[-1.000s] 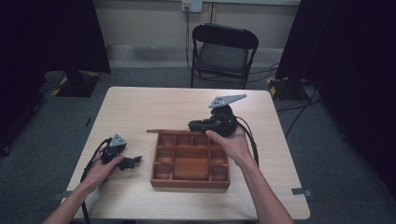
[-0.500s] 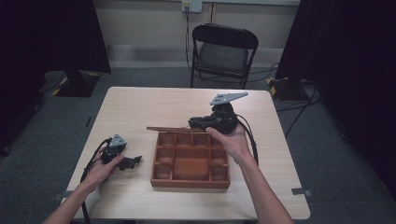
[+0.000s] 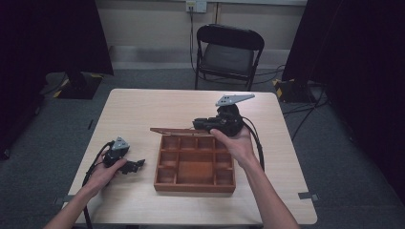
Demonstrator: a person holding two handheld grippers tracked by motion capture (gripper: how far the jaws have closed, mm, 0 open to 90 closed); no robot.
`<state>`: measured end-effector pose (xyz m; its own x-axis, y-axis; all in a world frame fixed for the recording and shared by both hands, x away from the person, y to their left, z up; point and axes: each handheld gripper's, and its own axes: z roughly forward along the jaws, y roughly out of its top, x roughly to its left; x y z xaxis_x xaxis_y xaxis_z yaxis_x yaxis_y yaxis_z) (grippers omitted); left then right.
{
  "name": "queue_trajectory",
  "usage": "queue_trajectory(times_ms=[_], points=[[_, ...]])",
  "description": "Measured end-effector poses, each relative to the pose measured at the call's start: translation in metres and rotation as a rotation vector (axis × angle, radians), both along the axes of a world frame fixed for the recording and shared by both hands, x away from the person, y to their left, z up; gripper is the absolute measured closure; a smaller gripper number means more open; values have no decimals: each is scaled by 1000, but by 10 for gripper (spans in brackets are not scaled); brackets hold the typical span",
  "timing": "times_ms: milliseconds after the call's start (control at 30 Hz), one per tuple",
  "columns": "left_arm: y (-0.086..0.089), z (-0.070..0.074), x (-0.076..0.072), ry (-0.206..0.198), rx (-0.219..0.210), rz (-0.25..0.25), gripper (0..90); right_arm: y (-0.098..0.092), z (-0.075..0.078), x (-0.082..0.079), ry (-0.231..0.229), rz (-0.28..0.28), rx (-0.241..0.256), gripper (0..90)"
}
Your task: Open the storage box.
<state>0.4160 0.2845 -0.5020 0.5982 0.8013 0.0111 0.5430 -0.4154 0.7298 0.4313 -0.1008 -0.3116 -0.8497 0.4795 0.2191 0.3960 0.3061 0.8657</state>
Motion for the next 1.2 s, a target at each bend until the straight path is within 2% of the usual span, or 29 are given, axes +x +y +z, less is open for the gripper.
queue_trajectory(times_ms=[1200], points=[[0,0,0,0,0,-1,85,0,0,0,5,-6,2,809]])
